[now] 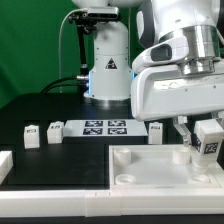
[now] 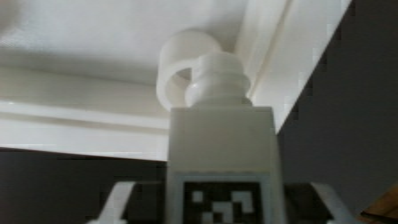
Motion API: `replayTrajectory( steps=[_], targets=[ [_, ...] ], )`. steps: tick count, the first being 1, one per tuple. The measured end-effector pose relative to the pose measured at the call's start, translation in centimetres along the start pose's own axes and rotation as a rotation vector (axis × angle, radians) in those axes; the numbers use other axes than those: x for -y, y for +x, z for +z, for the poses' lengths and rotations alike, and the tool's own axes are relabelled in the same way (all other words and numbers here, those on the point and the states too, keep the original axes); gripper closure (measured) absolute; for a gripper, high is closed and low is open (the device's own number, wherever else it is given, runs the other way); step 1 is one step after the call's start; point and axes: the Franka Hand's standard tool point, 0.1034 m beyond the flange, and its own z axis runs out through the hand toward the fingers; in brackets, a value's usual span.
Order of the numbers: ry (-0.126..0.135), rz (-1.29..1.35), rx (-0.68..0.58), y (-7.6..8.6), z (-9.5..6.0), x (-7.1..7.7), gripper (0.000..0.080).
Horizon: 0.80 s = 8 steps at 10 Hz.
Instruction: Assemble one leg
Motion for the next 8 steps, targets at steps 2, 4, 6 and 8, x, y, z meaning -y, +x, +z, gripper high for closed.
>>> replayTrajectory(
  steps=[2, 4, 6, 8],
  targets=[
    [-0.009, -0.005, -0.05, 0.2, 0.1, -0.3, 0.0514],
    [-0.024, -0.011, -0.128, 0.5, 0.2, -0.8, 0.0514],
    [-0.036, -0.017, -0.182, -0.2, 0.6, -1.1, 0.0514],
    [-0.037, -0.015, -0.182, -0.3, 0.7, -1.2, 0.0512]
  ],
)
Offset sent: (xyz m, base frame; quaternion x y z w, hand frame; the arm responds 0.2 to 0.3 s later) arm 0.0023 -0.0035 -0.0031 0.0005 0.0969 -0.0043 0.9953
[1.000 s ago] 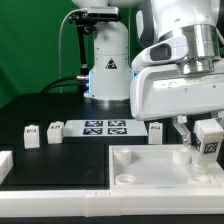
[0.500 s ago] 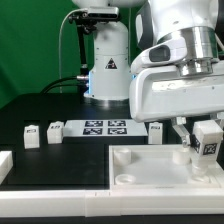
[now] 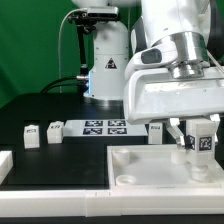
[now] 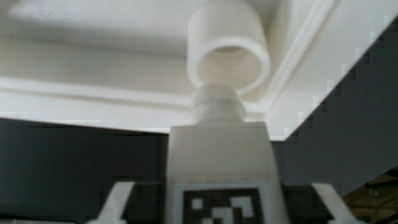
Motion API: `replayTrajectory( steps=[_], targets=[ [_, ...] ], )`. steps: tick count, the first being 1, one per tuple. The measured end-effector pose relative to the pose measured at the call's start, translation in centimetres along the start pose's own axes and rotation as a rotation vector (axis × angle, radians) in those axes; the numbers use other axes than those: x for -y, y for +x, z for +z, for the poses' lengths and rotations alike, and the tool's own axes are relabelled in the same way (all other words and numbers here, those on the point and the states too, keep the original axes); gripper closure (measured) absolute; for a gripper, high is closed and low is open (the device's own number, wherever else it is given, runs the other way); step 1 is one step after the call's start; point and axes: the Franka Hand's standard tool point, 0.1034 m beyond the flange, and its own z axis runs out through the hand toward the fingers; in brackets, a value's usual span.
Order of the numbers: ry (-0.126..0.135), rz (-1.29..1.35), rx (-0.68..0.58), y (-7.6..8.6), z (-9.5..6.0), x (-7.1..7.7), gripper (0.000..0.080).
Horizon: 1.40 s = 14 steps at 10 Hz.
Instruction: Assemble one leg
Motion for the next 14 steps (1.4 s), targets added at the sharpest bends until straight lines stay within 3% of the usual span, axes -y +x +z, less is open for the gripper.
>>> replayTrajectory(
  steps=[4, 7, 10, 14],
  targets=[
    [0.004, 0.002, 0.007, 0.0, -0.2, 0.5, 0.0512],
    [0.008, -0.001, 0.012, -0.3, -1.1, 1.3, 0.0512],
    [0.007, -0.002, 0.023, -1.3, -1.0, 1.3, 0.0512],
    [0.006, -0.007, 0.02, -1.1, -0.8, 1.1, 0.0512]
  ],
)
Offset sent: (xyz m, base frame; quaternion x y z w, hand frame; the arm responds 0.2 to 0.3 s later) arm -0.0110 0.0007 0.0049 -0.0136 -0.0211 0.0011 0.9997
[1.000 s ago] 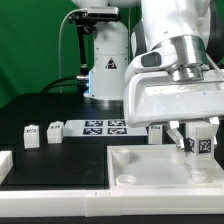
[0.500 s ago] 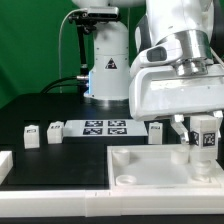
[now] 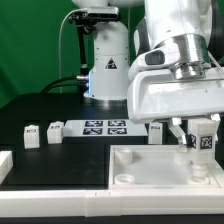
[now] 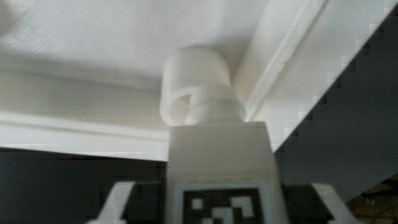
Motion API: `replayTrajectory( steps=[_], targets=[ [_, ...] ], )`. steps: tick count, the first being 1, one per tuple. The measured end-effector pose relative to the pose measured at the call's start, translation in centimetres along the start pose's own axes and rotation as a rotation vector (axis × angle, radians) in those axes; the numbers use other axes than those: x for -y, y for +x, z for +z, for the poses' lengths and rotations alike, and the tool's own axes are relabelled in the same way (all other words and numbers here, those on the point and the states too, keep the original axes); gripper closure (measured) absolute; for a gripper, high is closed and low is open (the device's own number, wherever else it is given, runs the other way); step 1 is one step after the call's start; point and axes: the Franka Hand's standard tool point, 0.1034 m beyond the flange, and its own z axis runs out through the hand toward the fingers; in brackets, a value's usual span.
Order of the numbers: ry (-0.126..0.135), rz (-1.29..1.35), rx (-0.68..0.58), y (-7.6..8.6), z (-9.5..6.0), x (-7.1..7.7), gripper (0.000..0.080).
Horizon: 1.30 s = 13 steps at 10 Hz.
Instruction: Assemble one leg
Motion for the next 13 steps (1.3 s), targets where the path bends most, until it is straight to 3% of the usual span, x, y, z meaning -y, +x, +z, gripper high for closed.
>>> replayTrajectory(
  steps=[4, 13],
  targets=[
    [0.002, -0.007, 0.009, 1.0, 0.4, -0.3, 0.0512],
    [-0.008, 0.0, 0.003, 0.3, 0.9, -1.1, 0.0512]
  ],
)
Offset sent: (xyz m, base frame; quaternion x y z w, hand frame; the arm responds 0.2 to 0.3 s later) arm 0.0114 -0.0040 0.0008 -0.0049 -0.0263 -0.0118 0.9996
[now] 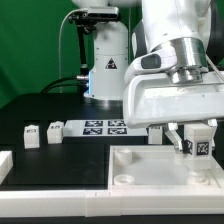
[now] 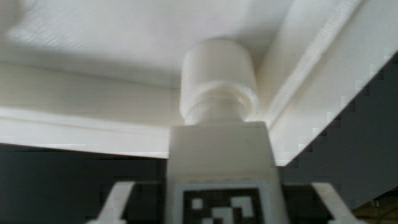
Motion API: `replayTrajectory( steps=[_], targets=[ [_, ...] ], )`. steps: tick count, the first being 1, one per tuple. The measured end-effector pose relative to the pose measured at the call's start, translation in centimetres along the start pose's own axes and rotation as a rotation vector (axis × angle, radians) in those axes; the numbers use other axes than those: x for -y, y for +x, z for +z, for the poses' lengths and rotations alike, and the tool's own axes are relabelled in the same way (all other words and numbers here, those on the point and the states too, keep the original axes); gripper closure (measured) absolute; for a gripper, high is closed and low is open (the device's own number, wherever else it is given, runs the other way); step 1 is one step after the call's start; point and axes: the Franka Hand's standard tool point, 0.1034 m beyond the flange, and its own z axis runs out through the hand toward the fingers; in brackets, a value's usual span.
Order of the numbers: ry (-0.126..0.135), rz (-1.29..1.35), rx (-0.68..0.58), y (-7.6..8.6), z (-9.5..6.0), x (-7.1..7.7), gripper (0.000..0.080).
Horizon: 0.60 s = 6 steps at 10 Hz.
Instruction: Assemble one leg
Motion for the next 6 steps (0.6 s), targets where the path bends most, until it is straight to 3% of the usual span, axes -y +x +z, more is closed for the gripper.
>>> replayTrajectory(
  steps=[6],
  targets=[
    [0.002, 0.0, 0.006, -0.84, 0.69, 0.22, 0.0512]
  ],
)
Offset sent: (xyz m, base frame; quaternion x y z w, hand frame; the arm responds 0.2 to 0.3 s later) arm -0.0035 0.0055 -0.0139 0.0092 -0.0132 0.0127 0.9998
